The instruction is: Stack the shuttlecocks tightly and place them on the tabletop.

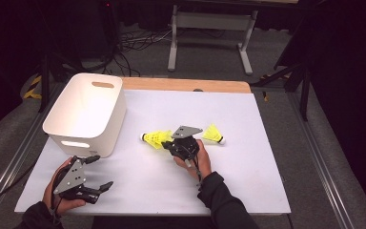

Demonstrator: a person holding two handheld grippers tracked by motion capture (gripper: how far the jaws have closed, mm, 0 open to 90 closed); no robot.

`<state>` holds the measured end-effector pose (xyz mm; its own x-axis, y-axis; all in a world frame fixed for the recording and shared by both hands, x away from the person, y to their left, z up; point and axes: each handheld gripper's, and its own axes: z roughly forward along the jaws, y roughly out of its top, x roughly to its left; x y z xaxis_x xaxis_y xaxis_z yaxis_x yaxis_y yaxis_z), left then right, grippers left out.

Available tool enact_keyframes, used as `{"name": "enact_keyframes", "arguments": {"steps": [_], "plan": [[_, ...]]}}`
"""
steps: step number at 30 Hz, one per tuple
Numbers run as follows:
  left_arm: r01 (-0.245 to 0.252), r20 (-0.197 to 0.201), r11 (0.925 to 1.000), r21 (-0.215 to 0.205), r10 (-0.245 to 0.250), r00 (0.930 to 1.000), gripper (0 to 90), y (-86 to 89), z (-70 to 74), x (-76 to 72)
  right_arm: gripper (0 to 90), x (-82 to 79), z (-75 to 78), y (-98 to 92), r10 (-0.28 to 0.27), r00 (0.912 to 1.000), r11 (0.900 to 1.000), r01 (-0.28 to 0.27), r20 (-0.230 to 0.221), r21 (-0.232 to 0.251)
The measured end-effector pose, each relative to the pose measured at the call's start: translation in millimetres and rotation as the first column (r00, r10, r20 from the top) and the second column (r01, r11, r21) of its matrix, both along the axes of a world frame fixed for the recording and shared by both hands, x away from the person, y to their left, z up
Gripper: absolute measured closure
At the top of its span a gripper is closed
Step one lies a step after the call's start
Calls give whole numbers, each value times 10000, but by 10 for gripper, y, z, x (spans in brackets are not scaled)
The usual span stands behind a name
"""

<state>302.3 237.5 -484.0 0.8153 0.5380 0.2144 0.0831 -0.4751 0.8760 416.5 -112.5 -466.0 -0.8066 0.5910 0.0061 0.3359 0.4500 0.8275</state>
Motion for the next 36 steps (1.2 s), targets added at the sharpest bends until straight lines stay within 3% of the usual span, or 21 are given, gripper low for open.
{"name": "enact_keyframes", "arguments": {"steps": [13, 22, 36], "plan": [[1, 9, 10000, 70, -1, 10000, 73, -12, -5, -6, 888, 4, -42, 27, -114, 9998, 9999, 114, -142, -5], [0, 26, 9998, 180, 0, 10000, 73, -14, -9, -5, 843, 29, -85, 40, -203, 9994, 9995, 195, -293, -267], [2, 24, 9999, 155, -2, 10000, 73, -11, -9, -10, 647, 12, -68, 44, -651, 9979, 9956, 647, -24, -675]]}}
